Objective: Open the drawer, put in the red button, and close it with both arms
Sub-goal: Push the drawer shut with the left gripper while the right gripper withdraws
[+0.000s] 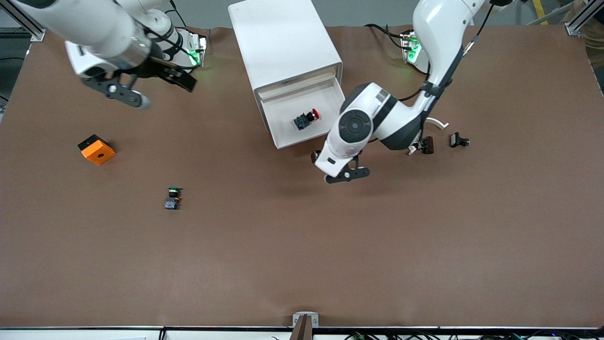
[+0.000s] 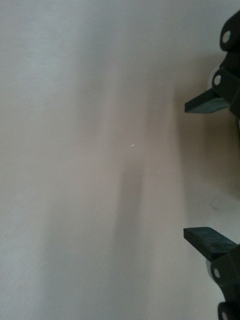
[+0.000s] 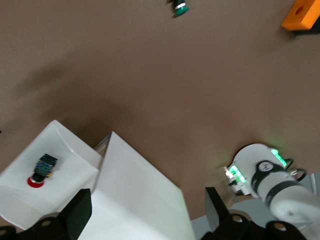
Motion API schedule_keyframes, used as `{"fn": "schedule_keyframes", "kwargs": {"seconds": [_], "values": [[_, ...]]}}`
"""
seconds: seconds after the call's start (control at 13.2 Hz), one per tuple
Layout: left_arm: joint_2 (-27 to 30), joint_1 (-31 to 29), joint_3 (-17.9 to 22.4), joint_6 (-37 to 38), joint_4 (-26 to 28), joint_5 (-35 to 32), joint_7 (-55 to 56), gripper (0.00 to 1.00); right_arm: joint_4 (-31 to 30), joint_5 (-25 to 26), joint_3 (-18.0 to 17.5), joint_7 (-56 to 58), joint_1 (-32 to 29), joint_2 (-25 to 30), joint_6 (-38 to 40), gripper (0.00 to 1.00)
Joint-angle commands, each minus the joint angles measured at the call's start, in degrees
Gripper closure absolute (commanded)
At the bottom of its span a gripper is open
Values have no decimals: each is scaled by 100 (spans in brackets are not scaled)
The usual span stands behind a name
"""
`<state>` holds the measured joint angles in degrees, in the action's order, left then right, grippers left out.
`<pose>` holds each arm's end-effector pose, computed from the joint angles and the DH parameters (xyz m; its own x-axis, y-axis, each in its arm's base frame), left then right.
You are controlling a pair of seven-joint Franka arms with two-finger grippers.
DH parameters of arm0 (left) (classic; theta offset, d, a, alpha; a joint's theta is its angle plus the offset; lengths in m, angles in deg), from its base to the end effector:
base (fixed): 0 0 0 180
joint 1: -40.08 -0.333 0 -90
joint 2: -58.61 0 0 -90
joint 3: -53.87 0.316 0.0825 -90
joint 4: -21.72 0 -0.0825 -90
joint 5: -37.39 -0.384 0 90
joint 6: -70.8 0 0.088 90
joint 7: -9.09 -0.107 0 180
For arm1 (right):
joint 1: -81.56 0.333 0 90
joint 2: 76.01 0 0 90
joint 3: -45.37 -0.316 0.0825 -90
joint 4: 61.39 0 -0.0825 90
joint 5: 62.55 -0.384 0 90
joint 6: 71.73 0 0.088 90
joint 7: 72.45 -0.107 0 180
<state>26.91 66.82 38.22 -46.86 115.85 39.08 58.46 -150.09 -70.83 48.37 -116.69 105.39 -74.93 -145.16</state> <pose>0.5064 -0.4365 0.2940 0.9647 0.1617 -0.2080 0.1678 -0.9857 0.0120 0.4757 0.2003 0.6249 0.8879 -0.3691 -0.2745 -0.3658 -0.9284 0.0652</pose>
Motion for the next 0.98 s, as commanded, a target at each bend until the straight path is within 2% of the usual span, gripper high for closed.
{"fn": "schedule_keyframes", "kwargs": {"seconds": [0.0,0.23,0.53,0.91], "values": [[68,190,-17,-81,193,-55,38,0,-700,107,-106,1212,-711,603,-153,0],[59,419,-130,-72,245,120,328,0,-806,282,-106,2425,-1397,621,-241,0],[85,411,-648,-37,447,183,723,0,-1648,362,-106,4236,-2267,955,-1205,0],[76,411,-1255,-37,571,183,1224,0,-1686,546,-141,4398,-2383,982,-1480,0]]}}
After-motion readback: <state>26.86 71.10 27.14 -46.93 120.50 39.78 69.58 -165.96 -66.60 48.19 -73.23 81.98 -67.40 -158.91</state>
